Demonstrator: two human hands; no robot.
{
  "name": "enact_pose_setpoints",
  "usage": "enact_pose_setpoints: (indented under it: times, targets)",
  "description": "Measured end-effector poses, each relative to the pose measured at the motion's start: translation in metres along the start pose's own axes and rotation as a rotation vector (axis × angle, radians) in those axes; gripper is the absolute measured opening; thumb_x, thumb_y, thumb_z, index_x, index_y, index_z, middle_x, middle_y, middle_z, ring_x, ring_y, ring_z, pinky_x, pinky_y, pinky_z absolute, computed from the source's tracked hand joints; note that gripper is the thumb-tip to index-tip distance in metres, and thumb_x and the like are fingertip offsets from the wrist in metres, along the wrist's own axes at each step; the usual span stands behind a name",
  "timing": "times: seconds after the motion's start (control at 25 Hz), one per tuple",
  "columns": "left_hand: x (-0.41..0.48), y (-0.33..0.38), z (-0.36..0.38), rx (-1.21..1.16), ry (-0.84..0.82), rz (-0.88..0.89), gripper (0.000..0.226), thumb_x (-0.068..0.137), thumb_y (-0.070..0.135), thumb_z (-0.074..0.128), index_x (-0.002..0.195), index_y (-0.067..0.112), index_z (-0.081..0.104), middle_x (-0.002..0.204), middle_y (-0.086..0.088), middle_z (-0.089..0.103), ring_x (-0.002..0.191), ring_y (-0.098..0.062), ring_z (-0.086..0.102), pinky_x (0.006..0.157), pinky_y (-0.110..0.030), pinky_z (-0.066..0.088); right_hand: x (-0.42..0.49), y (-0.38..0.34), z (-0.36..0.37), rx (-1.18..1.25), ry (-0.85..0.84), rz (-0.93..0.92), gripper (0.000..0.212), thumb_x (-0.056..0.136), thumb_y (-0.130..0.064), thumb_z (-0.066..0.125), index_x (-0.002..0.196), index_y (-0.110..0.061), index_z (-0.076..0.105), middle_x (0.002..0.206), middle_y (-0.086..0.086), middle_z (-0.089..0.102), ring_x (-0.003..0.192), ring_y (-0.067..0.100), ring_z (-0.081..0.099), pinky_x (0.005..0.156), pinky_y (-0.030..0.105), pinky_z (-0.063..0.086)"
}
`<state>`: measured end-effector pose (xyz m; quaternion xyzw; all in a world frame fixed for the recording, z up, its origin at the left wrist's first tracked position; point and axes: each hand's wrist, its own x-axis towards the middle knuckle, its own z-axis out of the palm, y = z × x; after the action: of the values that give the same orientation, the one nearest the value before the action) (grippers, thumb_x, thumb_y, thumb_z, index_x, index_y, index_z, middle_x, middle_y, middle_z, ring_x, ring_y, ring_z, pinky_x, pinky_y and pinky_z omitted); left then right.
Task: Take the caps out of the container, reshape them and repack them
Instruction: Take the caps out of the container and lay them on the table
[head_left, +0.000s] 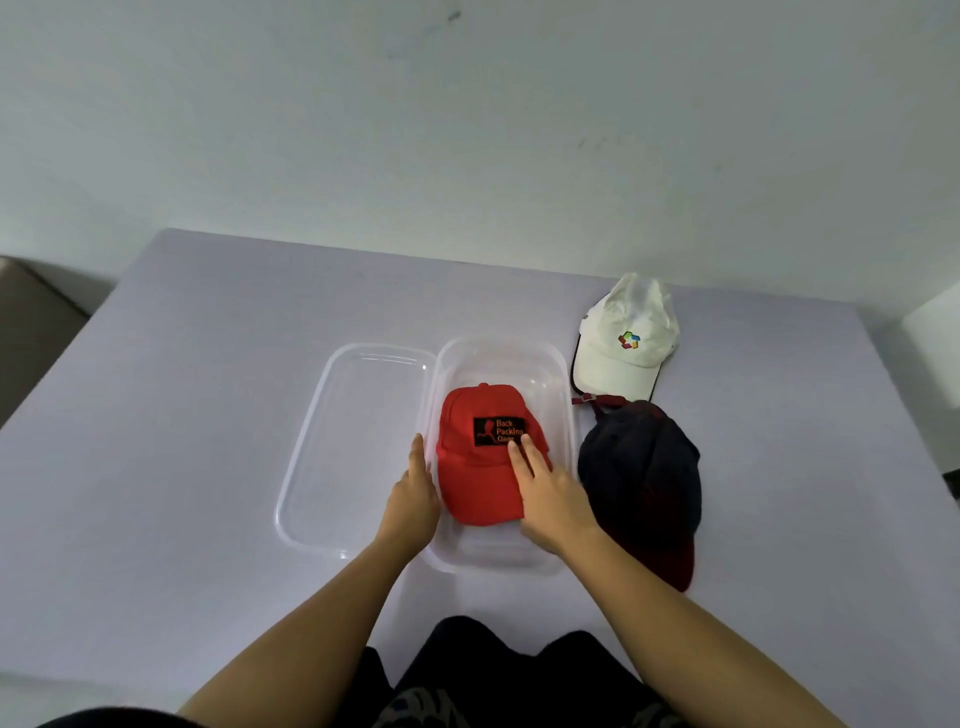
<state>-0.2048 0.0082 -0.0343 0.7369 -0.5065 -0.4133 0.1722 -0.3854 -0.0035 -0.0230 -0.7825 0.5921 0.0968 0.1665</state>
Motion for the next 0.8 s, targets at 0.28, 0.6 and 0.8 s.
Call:
enact_pose_setpoints:
  times: [0.28, 0.6, 0.8]
  targets:
    - [-0.002, 0.013, -0.011, -0.111, 0.093, 0.022, 0.053, 0.1, 0.026, 0.033, 0.149, 0.011, 0.022, 0.152, -0.015, 0.032, 0.139, -0.03, 0.031, 0.114, -0.041, 0.025, -0.022, 0.002, -0.008, 0.257, 0.393, 0.076, 0.079, 0.086, 0.005, 0.048, 0.15, -0.018, 0.007, 0.157, 0.007, 0.017, 0.14, 0.032, 0.023, 0.095, 0.042, 0.05]
    - [-0.042, 0.113, -0.037, -0.885, -0.046, -0.077, 0.04, 0.099, 0.044, 0.023, 0.106, 0.029, 0.059, 0.117, 0.006, 0.059, 0.108, -0.017, 0.054, 0.1, -0.038, 0.042, -0.055, -0.016, -0.007, 0.464, 0.799, 0.04, 0.093, 0.081, -0.007, 0.066, 0.148, -0.031, 0.006, 0.154, 0.005, 0.006, 0.143, 0.028, 0.007, 0.108, 0.041, 0.022]
    - [-0.038, 0.131, -0.025, -0.788, -0.035, 0.006, 0.037, 0.097, 0.036, 0.03, 0.084, 0.021, 0.061, 0.093, 0.001, 0.063, 0.087, -0.017, 0.056, 0.079, -0.032, 0.047, -0.098, -0.013, -0.017, 0.782, 0.88, 0.115, 0.095, 0.066, 0.017, 0.041, 0.142, -0.039, 0.03, 0.157, -0.004, 0.009, 0.146, 0.013, 0.012, 0.113, 0.029, 0.031]
